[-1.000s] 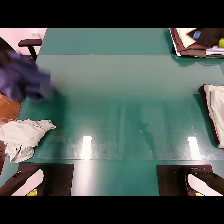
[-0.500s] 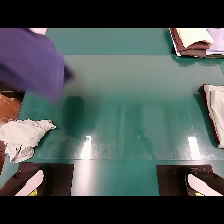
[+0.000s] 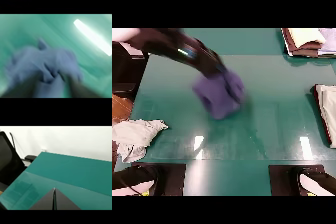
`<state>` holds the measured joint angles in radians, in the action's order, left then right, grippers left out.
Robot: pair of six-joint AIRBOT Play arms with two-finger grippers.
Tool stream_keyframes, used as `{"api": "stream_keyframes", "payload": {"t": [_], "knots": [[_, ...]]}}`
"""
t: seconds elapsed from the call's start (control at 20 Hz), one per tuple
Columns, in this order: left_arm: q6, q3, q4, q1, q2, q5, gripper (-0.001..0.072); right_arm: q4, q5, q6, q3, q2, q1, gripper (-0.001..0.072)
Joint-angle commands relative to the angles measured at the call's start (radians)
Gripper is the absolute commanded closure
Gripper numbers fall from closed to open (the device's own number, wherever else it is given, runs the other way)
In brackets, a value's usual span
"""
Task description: Fold the shirts.
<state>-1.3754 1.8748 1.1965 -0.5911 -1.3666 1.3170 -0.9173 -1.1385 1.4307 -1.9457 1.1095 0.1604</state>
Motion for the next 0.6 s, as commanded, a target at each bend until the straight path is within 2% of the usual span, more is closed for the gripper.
{"api": "stream_keyframes", "payload": {"t": [0.0, 0.1, 0.25, 0.35, 0.55], "knots": [[-0.002, 0.002, 0.024, -0.139, -0.140, -0.076, 0.0105, 0.000, -0.018, 0.000, -0.002, -0.001, -0.001, 0.0688], [-0.004, 0.003, 0.086, -0.090, -0.137, -0.111, 0.0104, 0.000, -0.018, 0.000, -0.002, -0.001, 0.000, 0.0688], [-0.040, -0.003, 0.131, 0.066, -0.145, -0.104, 0.0104, 0.000, -0.016, 0.000, -0.001, -0.001, 0.000, 0.0688], [-0.076, -0.062, 0.072, 0.162, -0.170, -0.135, 0.0104, 0.000, -0.017, 0.000, -0.001, 0.000, 0.000, 0.0688], [-0.037, -0.197, -0.085, 0.216, -0.290, -0.182, 0.0104, 0.000, -0.023, 0.000, 0.000, 0.000, 0.000, 0.0688]]}}
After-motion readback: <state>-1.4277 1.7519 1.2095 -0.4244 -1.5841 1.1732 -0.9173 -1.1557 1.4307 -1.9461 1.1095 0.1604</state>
